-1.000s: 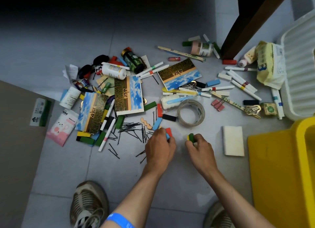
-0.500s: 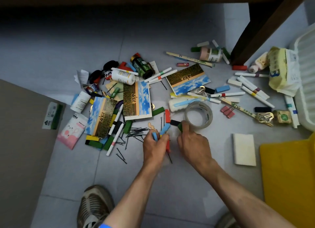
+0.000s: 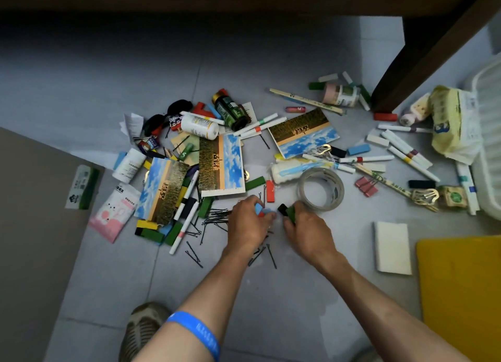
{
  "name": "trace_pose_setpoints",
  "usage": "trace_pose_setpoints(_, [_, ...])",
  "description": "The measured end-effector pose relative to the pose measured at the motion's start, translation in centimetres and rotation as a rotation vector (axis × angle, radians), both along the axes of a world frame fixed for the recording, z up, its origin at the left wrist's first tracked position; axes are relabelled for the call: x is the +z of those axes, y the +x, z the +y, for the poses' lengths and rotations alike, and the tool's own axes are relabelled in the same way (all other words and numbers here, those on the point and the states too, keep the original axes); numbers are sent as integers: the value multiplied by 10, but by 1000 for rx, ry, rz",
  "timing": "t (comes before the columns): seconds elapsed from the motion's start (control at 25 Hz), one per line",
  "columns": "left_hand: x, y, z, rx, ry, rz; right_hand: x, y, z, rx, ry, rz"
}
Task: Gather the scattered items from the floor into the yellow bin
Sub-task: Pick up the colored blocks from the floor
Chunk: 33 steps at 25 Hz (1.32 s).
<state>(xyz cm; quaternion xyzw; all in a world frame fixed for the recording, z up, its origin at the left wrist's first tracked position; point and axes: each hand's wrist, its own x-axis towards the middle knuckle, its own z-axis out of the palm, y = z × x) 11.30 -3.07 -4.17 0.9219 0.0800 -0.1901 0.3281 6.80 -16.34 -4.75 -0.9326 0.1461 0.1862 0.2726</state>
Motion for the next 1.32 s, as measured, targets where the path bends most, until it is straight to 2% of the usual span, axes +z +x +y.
trace_pose_setpoints(0.12, [-6,-2,-3,-268,169,-53,13,-12,-9,-400,677,92])
trace_pose_setpoints(0.2, [-1,-1,-6,-258,155,-56,26,-22,-11,-546,968,153])
trace_pose_setpoints(0.28, [14,-1,-11,45,-154,71,39,-27,-12,-644,1171,131])
trace_pose_setpoints(0.36, [43,-1,-20,345,-675,289,55,-29,-18,-767,1346,56])
trace_pose_setpoints(0.44, [78,-14,-50,408,-1081,379,88,-30,-31,-850,1419,-80])
trace_pose_setpoints(0.52, [112,-32,-82,397,-1280,354,116,-38,-46,-906,1485,-268])
trace_pose_setpoints(0.6, [155,-62,-139,293,-1414,342,160,-69,-85,-994,1455,-507])
trace_pose_setpoints(0.68, [170,-72,-162,223,-1461,260,177,-78,-95,-1067,1488,-608])
trace_pose_setpoints(0.72, [182,-88,-184,163,-1483,288,190,-96,-111,-1122,1493,-718])
trace_pose_setpoints(0.8, [199,-130,-229,17,-1410,368,205,-139,-145,-1243,1498,-934])
trace_pose_setpoints(0.88, [207,-170,-263,-120,-1258,448,206,-180,-174,-1365,1414,-1052])
trace_pose_setpoints(0.96, [202,-191,-285,-209,-1115,476,193,-210,-191,-1439,1321,-1052])
trace_pose_setpoints(1.12, [177,-202,-288,-356,-1014,486,161,-237,-201,-1532,1187,-975])
trace_pose_setpoints(1.32, [178,-193,-266,-305,-1040,459,151,-236,-194,-1396,1053,-853])
